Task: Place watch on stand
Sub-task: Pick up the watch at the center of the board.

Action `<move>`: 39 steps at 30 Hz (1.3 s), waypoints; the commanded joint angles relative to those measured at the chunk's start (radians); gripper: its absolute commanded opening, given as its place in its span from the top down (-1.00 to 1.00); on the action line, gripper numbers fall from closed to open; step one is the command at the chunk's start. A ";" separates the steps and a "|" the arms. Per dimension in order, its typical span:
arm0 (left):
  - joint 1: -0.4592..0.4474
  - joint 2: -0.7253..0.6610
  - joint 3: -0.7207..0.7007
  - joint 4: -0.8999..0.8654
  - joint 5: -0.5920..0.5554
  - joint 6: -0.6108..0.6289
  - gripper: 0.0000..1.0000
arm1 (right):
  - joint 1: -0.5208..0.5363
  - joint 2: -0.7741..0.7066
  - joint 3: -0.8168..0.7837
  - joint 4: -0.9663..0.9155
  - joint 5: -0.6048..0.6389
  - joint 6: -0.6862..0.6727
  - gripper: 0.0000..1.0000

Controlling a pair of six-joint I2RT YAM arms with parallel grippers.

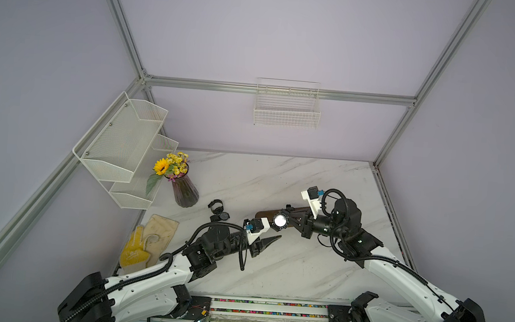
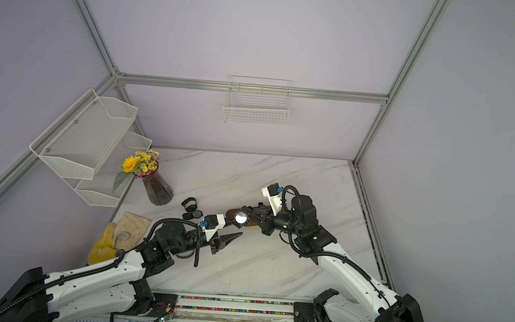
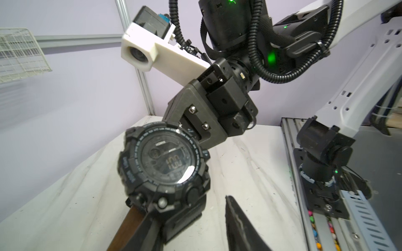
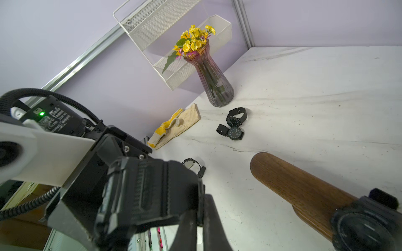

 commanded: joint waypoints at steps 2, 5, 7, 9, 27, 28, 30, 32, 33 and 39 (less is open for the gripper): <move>0.003 0.020 0.072 -0.064 0.107 0.027 0.29 | -0.003 0.007 0.037 -0.029 -0.030 -0.038 1.00; 0.002 0.033 0.085 -0.079 0.135 0.027 0.36 | -0.003 0.012 0.043 -0.047 -0.031 -0.046 1.00; 0.003 0.036 0.088 -0.077 0.144 0.026 0.43 | -0.003 0.021 0.046 -0.058 -0.026 -0.047 1.00; 0.001 0.043 0.093 -0.078 0.141 0.026 0.49 | -0.003 0.025 0.049 -0.069 -0.023 -0.054 1.00; 0.002 0.087 0.106 -0.012 -0.123 0.038 1.00 | -0.003 -0.047 0.059 -0.160 0.296 0.029 0.08; 0.002 0.090 0.106 -0.007 -0.141 0.046 1.00 | -0.003 -0.064 0.059 -0.183 0.347 0.033 -0.05; 0.002 0.099 0.111 -0.009 -0.172 0.059 1.00 | -0.003 -0.097 0.068 -0.238 0.433 0.046 -0.23; 0.002 0.112 0.114 -0.004 -0.204 0.065 1.00 | -0.003 -0.134 0.083 -0.276 0.449 0.069 -0.36; 0.003 0.121 0.116 -0.005 -0.215 0.071 1.00 | -0.002 -0.145 0.086 -0.282 0.434 0.070 -0.39; 0.002 0.177 0.148 -0.004 -0.229 0.069 1.00 | 0.009 -0.154 0.100 -0.253 0.279 0.175 -0.54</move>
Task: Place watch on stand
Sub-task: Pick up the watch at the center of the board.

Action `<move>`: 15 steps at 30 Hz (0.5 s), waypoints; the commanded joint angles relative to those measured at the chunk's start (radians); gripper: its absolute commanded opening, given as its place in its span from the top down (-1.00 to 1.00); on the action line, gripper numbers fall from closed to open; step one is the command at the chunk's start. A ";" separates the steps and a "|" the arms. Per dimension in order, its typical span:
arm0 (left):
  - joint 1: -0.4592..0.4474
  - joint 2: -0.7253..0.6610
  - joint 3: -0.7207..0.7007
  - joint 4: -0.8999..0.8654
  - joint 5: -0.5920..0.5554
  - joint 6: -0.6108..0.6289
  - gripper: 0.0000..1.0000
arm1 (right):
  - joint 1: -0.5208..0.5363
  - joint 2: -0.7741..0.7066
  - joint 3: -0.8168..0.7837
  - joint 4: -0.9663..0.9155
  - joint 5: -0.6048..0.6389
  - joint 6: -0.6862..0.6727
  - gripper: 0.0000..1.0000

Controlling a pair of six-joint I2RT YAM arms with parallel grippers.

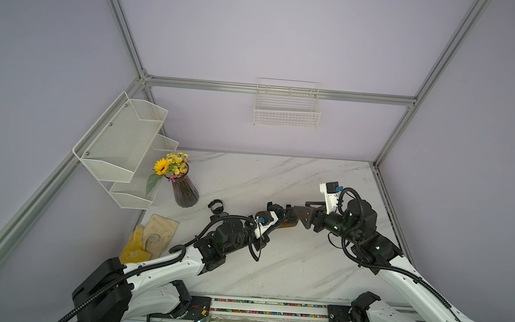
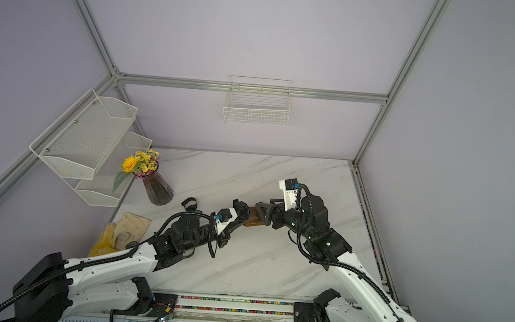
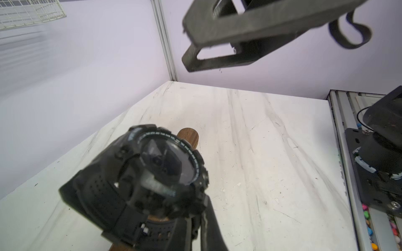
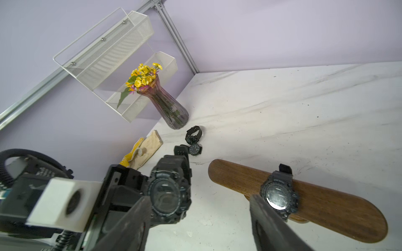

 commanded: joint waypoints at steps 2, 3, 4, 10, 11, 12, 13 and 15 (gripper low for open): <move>0.002 0.016 0.081 0.065 -0.017 0.024 1.00 | 0.035 0.004 0.015 -0.030 -0.030 0.077 -0.59; 0.002 0.018 0.083 0.068 -0.012 0.021 1.00 | 0.048 0.009 0.016 -0.035 -0.018 0.078 -0.62; 0.003 0.022 0.085 0.072 -0.003 0.019 1.00 | 0.061 0.017 0.017 -0.039 -0.008 0.078 -0.65; 0.001 0.034 0.098 0.078 0.045 0.012 1.00 | 0.149 0.073 0.034 -0.028 0.065 0.075 -0.75; 0.002 0.035 0.100 0.078 0.049 0.010 1.00 | 0.161 0.085 0.041 -0.028 0.083 0.073 -0.75; 0.002 0.035 0.100 0.078 0.056 0.008 1.00 | 0.172 0.096 0.045 -0.028 0.100 0.073 -0.75; 0.002 0.035 0.100 0.079 0.065 0.008 1.00 | 0.183 0.108 0.049 -0.024 0.112 0.071 -0.75; 0.002 0.035 0.101 0.078 0.077 0.003 1.00 | 0.198 0.126 0.052 -0.012 0.128 0.071 -0.74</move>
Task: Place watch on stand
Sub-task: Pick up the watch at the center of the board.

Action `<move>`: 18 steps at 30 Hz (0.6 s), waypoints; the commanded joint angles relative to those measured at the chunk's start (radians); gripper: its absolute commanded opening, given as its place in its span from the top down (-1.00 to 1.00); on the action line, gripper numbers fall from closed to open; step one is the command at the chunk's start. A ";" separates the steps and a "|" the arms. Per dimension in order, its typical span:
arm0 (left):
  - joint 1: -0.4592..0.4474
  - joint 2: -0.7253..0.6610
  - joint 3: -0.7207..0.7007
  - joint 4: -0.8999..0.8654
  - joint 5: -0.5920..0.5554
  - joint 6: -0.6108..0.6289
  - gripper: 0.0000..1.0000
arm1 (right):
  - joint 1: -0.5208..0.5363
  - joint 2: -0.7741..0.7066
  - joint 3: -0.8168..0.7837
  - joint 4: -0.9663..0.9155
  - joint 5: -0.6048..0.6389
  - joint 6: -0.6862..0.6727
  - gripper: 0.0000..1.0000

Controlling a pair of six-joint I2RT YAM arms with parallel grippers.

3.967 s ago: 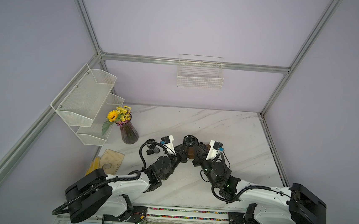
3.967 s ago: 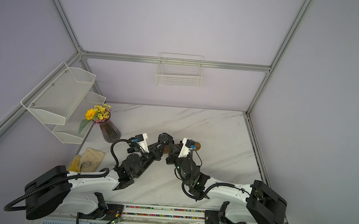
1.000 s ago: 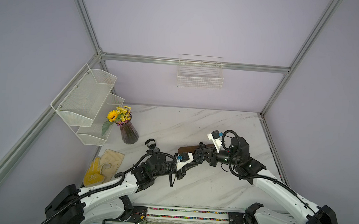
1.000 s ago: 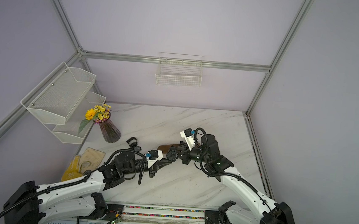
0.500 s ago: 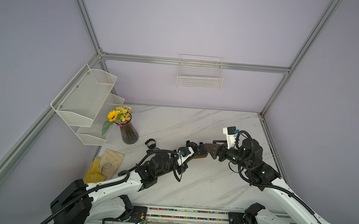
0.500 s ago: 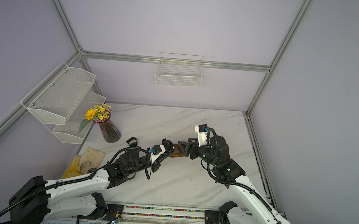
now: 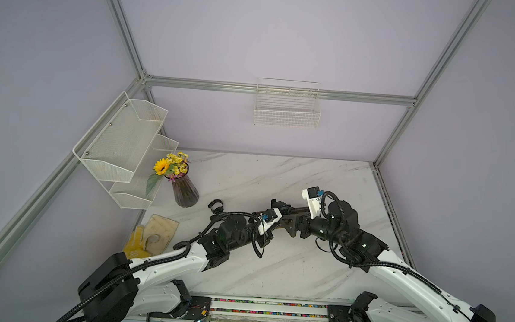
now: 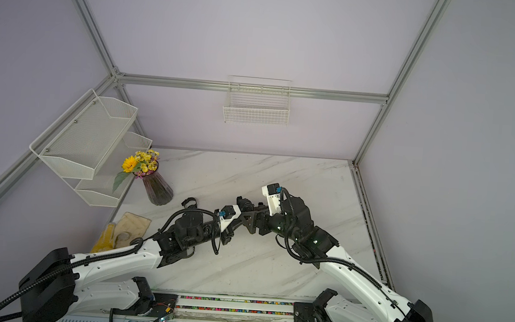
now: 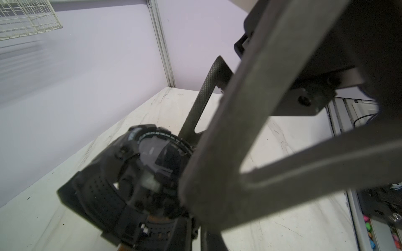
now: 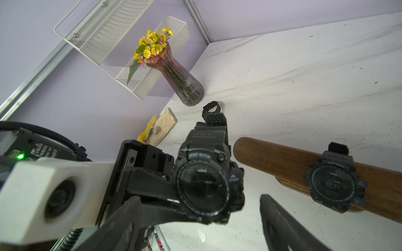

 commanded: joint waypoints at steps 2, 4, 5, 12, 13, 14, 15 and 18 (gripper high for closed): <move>0.002 -0.004 0.056 0.055 0.057 0.002 1.00 | 0.027 0.026 0.031 0.016 0.069 0.015 -0.73; 0.002 -0.004 0.056 0.054 0.069 0.000 1.00 | 0.033 0.038 0.034 0.020 0.081 0.016 -0.72; 0.002 -0.005 0.056 0.055 0.076 -0.003 1.00 | 0.035 0.044 0.034 0.026 0.082 0.015 -0.70; 0.002 -0.004 0.053 0.056 0.110 -0.009 1.00 | 0.051 0.055 0.037 0.045 0.105 0.002 -0.43; 0.002 -0.004 0.053 0.056 0.111 -0.010 1.00 | 0.054 0.052 0.035 0.047 0.112 0.001 -0.39; 0.001 -0.004 0.053 0.056 0.112 -0.008 1.00 | 0.054 0.049 0.036 0.045 0.121 -0.001 -0.33; 0.002 -0.003 0.053 0.056 0.111 -0.010 1.00 | 0.054 0.049 0.036 0.043 0.123 -0.004 -0.28; 0.002 -0.001 0.054 0.056 0.107 -0.010 1.00 | 0.056 0.054 0.045 0.030 0.126 -0.014 -0.06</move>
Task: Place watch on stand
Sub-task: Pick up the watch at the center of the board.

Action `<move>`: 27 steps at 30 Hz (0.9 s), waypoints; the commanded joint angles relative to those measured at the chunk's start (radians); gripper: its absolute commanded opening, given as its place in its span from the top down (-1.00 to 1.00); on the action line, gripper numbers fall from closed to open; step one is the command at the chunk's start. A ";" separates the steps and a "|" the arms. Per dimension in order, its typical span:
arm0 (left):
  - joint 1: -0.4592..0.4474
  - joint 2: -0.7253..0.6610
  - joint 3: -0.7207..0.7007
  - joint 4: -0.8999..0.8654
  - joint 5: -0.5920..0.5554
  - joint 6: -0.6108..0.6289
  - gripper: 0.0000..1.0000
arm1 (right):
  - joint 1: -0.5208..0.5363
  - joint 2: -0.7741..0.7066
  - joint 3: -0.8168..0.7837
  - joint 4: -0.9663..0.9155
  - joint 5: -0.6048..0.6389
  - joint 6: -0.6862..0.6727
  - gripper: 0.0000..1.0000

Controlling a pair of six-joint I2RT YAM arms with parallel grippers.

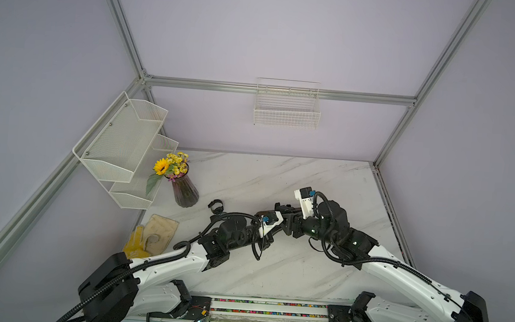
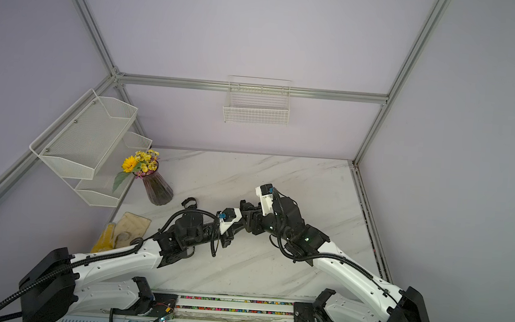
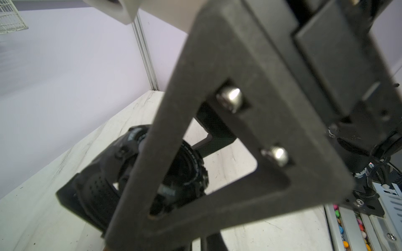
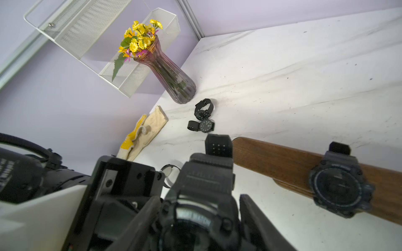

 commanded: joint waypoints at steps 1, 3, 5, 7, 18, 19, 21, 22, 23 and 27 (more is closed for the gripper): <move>0.002 0.000 0.054 0.055 0.016 -0.002 1.00 | 0.006 -0.004 0.029 0.011 0.025 -0.008 0.01; 0.002 0.001 0.054 0.056 0.012 -0.003 1.00 | 0.007 -0.005 0.032 0.003 0.034 -0.009 0.12; 0.002 0.002 0.053 0.056 0.008 -0.004 1.00 | 0.007 -0.004 0.042 -0.013 0.050 -0.011 0.18; 0.002 0.000 0.052 0.057 -0.001 -0.009 0.88 | 0.008 -0.004 0.050 -0.032 0.066 -0.011 0.19; 0.011 -0.170 -0.105 0.124 -0.173 -0.054 -0.61 | -0.233 -0.014 0.061 -0.224 0.019 -0.052 0.18; 0.018 -0.189 -0.117 0.117 -0.182 -0.059 -0.63 | -0.258 -0.009 0.061 -0.244 0.017 -0.072 0.18; 0.027 -0.220 -0.139 0.107 -0.199 -0.064 -0.66 | -0.295 0.010 0.069 -0.271 0.017 -0.098 0.18; 0.031 -0.233 -0.148 0.103 -0.206 -0.064 -0.66 | -0.312 0.021 0.071 -0.281 0.016 -0.107 0.18; 0.036 -0.245 -0.158 0.099 -0.212 -0.066 -0.67 | -0.327 0.032 0.072 -0.284 0.017 -0.114 0.18; 0.049 -0.277 -0.179 0.083 -0.222 -0.072 -0.68 | -0.376 0.071 0.071 -0.288 0.045 -0.137 0.18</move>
